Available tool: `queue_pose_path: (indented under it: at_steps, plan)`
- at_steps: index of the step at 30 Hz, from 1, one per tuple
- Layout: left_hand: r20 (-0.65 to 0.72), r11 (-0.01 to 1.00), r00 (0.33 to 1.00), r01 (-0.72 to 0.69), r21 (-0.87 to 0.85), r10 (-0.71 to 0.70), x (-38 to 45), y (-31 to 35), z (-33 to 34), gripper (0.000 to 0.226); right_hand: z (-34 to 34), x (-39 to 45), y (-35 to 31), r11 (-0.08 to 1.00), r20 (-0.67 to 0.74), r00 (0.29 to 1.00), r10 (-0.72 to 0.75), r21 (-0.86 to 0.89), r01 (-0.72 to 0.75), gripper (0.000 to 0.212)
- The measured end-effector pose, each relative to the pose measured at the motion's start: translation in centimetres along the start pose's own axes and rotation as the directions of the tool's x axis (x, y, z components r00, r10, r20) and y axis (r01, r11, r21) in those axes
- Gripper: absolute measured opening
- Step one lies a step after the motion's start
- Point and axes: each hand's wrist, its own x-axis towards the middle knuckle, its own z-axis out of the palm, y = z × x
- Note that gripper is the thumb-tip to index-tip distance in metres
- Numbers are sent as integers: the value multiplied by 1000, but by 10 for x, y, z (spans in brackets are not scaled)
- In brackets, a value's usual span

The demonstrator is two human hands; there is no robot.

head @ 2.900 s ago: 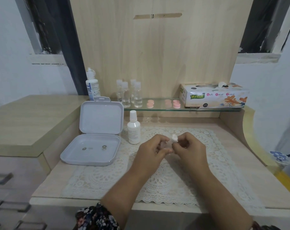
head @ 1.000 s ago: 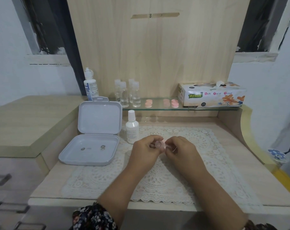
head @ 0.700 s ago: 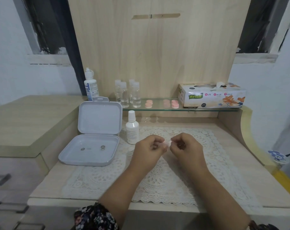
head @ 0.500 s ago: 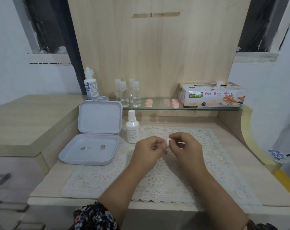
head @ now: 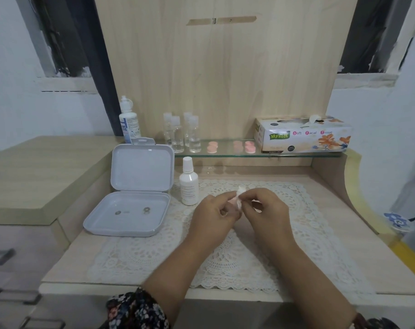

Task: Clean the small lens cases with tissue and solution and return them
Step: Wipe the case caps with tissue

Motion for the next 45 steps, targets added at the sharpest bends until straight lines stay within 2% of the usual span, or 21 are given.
queue_pose_path:
  at_steps: [2,6,10,13,16,19,22,25,26,29,32,34,35,36,38,42,45]
  plan:
    - [16,994,1000,27,-105,-25,1,-1,1,46,-1,1,-1,980,-23,986,164,117,-160,21]
    - [-6,989,1000,-3,-145,2,1,0,1,46,0,5,2,877,38,934,355,333,-346,6]
    - [33,982,998,51,-182,-46,2,-1,0,43,-2,6,1,833,152,914,376,376,-405,6]
    - [30,964,996,88,-252,-83,4,3,0,41,-3,8,4,748,115,893,435,507,-429,9]
    - [21,939,994,104,-327,-103,5,5,-3,43,-3,9,11,694,96,862,497,552,-462,8]
    - [51,921,992,128,-367,-118,5,6,-6,42,3,7,15,599,228,837,498,607,-522,9]
    - [58,923,989,148,-357,-136,5,7,-6,25,7,6,11,615,345,838,423,570,-545,23]
    - [64,911,986,169,-376,-156,6,7,-8,24,9,4,3,414,513,824,241,713,-565,28]
    - [63,902,983,182,-392,-171,6,8,-8,24,9,3,0,400,534,817,216,715,-573,25]
    - [65,879,974,222,-421,-215,7,7,-10,21,6,1,-7,446,508,832,225,705,-551,30]
    - [90,830,966,253,-496,-241,8,3,-12,20,3,1,-9,611,407,849,337,592,-526,51]
    - [98,812,961,272,-516,-260,9,0,-12,18,2,-1,-9,830,349,887,301,362,-424,53]
    - [105,819,960,277,-503,-260,9,0,-12,18,3,-1,-7,916,319,909,269,208,-344,49]
    - [115,824,961,276,-495,-253,8,0,-11,17,3,-2,-6,955,291,929,230,113,-273,42]
    - [140,802,962,273,-531,-234,8,2,-11,18,2,-1,-3,972,237,952,195,81,-219,26]
    - [158,708,955,293,-642,-251,9,6,-14,11,1,0,2,961,156,965,210,146,-233,15]
    - [112,748,958,278,-603,-265,9,6,-14,13,0,0,1,961,128,971,201,168,-221,19]
